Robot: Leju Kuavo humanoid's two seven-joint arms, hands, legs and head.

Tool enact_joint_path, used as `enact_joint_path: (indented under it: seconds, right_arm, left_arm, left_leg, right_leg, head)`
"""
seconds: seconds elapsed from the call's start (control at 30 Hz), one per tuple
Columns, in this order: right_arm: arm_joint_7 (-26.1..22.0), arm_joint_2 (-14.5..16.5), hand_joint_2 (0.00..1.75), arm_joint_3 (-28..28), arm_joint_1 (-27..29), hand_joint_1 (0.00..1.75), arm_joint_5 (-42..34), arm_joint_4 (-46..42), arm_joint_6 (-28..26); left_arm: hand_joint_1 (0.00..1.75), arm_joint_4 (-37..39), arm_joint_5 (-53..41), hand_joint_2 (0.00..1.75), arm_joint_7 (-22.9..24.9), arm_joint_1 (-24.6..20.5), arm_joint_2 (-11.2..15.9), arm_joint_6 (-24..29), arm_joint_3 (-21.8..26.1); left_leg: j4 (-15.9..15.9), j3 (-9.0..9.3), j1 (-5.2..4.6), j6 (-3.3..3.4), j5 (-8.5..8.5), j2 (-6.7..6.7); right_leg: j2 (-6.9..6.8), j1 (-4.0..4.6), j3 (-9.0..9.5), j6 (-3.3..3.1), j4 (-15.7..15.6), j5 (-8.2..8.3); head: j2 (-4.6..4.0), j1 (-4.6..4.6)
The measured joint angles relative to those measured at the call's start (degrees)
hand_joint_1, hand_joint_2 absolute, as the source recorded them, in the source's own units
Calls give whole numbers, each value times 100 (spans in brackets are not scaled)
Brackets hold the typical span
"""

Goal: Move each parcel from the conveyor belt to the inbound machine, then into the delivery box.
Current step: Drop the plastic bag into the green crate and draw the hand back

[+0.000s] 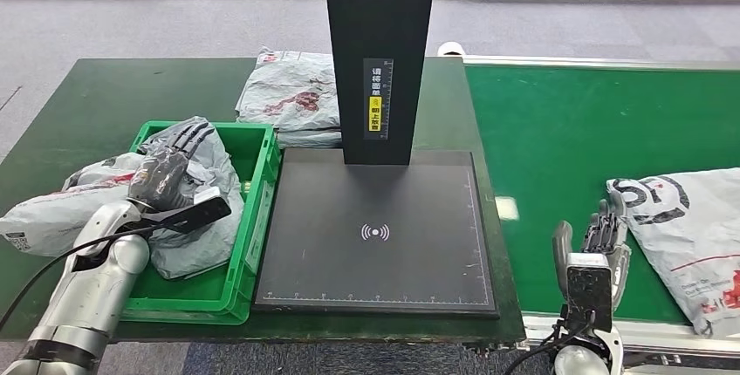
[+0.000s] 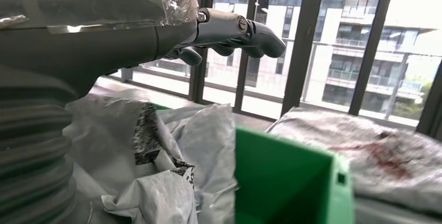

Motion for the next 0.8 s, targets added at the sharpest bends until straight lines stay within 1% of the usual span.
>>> enact_joint_path:
  seconds: [0.1,0.17,0.23,0.3,0.37,0.5,0.63,0.8]
  right_arm:
    - [7,8,175,0,17,0,4,-15,0]
    - [20,15,87,0,18,0,8,-16,-1]
    - [48,21,0,1,-6,0,29,-14,-14]
    - [78,22,0,2,-60,0,50,-5,-39]
    - [92,22,0,4,-119,0,53,9,-58]
    - [97,22,0,7,-170,0,53,39,-90]
    - [97,22,0,7,-179,0,52,52,-109]
    - [81,21,0,26,-245,0,7,97,-127]
  left_arm:
    - [0,-158,430,175,-158,-1,-71,-28,104]
    - [0,-277,976,175,-317,-1,-157,-80,236]
    - [0,-426,1769,175,-494,-4,-282,-247,407]
    - [0,-580,2611,175,-609,-18,-421,-522,571]
    - [0,-697,3085,175,-636,-37,-529,-716,663]
    - [0,-825,3223,175,-640,-51,-651,-785,733]
    - [0,-877,3276,175,-651,-52,-716,-816,787]
    - [0,-888,3553,175,-700,-82,-839,-1082,760]
  left_leg:
    - [0,-1,0,0,0,0]
    - [0,-2,0,0,0,-1]
    - [0,-2,-1,0,0,-1]
    - [0,-3,-1,1,0,-2]
    - [0,-2,-1,1,1,-2]
    - [0,-2,-1,1,1,-2]
    - [0,-2,0,1,0,-2]
    - [0,-2,0,1,0,0]
  right_leg:
    - [0,0,0,0,0,0]
    - [0,0,0,0,0,0]
    - [-1,-1,1,1,0,0]
    - [-1,-1,1,2,-1,2]
    - [-1,-1,2,4,-1,3]
    - [-1,-1,2,5,0,3]
    - [-1,0,1,4,0,3]
    - [0,0,-1,3,-1,2]
  head:
    - [-1,0]
    - [-1,0]
    - [-1,0]
    - [-1,0]
    - [-1,0]
    - [-1,1]
    - [0,0]
    - [-2,0]
